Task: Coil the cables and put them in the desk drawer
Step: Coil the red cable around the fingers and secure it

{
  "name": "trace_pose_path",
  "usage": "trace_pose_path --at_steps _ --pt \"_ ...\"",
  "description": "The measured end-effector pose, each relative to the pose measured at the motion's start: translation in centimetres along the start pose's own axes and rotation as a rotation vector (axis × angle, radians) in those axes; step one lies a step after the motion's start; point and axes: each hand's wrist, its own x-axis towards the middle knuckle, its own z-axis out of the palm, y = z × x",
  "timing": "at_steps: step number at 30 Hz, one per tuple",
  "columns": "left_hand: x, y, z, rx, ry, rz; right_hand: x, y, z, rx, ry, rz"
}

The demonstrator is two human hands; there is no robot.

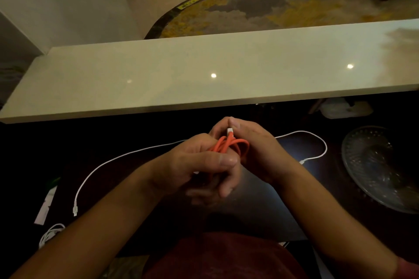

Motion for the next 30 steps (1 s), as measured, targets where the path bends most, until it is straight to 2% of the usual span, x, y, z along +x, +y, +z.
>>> trace_pose_path --at_steps 6,12,20,26,28,30 --pt "0.0 0.6 -1.2 0.217 0.012 0.018 -0.3 -1.0 0.3 0.042 0.027 0.006" --pt "0.3 0.1 -1.5 0.163 0.122 0.195 -0.8 -1.6 1.4 0.077 0.220 -0.219" --pt "1.4 0.1 -0.8 0.223 0.402 0.223 -0.9 -2.4 2.0 0.107 0.400 -0.281" --pt "1.2 0.3 -0.8 0.156 0.473 0.181 -0.9 -2.9 2.4 0.148 0.441 -0.297" --pt "0.9 0.4 -0.9 0.234 0.584 0.188 -1.1 -3.0 2.3 0.165 0.440 -0.294" --pt "0.5 0.5 -0.8 0.360 0.609 0.194 -1.0 -3.0 1.9 0.150 0.435 -0.269"
